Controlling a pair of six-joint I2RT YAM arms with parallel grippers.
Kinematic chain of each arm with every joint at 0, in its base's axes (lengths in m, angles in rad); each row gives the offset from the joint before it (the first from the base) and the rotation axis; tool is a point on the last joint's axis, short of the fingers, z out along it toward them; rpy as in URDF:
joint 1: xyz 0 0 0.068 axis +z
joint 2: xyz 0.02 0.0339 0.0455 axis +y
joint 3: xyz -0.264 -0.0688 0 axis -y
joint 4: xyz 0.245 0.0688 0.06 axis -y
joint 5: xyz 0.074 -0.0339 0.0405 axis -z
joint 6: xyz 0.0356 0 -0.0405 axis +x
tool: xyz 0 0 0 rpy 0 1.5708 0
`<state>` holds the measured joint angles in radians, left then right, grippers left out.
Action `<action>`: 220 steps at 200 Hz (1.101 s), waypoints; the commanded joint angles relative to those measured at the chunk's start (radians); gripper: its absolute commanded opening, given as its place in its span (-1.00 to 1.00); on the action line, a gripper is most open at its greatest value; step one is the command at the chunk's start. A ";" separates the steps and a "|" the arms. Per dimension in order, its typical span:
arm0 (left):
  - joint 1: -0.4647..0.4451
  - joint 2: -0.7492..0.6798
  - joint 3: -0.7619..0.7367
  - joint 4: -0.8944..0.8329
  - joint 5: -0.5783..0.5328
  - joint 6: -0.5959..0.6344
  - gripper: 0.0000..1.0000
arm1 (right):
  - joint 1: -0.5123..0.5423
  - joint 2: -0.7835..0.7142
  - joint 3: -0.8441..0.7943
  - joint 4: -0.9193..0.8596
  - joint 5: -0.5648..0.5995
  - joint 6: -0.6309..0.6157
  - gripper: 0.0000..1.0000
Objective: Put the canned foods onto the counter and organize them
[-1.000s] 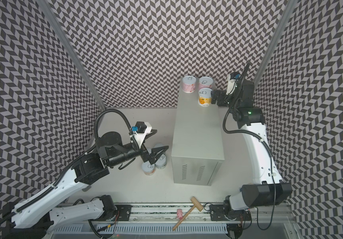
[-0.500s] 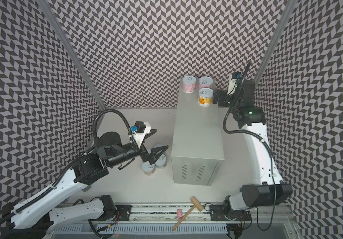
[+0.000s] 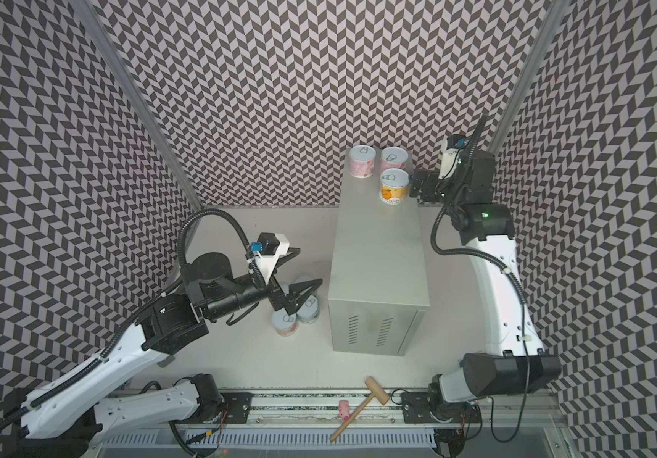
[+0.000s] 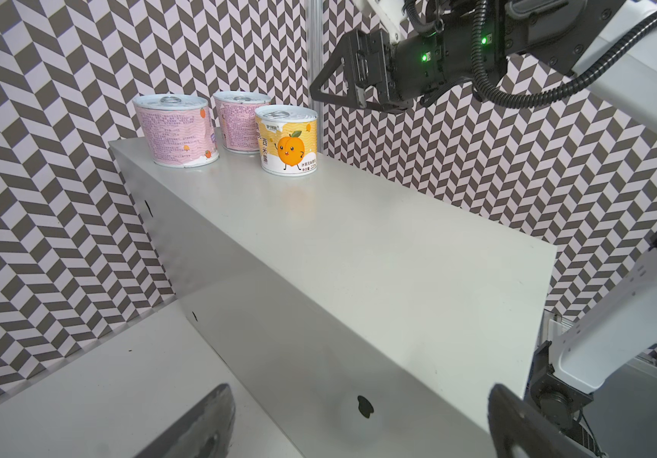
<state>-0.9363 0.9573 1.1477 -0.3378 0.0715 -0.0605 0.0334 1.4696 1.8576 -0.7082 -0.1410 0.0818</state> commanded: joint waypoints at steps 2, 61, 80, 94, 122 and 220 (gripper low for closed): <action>-0.002 -0.024 -0.017 0.022 -0.009 0.008 1.00 | -0.007 0.032 0.060 -0.022 -0.060 -0.004 0.98; 0.007 -0.041 -0.026 0.024 -0.003 0.014 1.00 | -0.007 0.135 0.193 -0.160 -0.026 -0.021 0.98; 0.012 -0.043 -0.029 0.026 0.003 0.013 1.00 | -0.007 0.163 0.229 -0.194 -0.021 -0.029 0.98; 0.019 -0.044 -0.031 0.029 0.007 0.009 1.00 | -0.007 0.160 0.220 -0.194 -0.016 -0.032 0.98; 0.025 -0.044 -0.032 0.034 0.017 0.007 1.00 | -0.007 0.158 0.193 -0.198 0.007 -0.041 0.99; 0.031 -0.037 -0.032 0.037 0.025 0.004 1.00 | -0.007 0.147 0.180 -0.202 0.084 -0.055 0.99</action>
<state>-0.9092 0.9264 1.1240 -0.3298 0.0841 -0.0574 0.0296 1.6291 2.0518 -0.8688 -0.0990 0.0566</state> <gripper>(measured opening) 0.998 0.993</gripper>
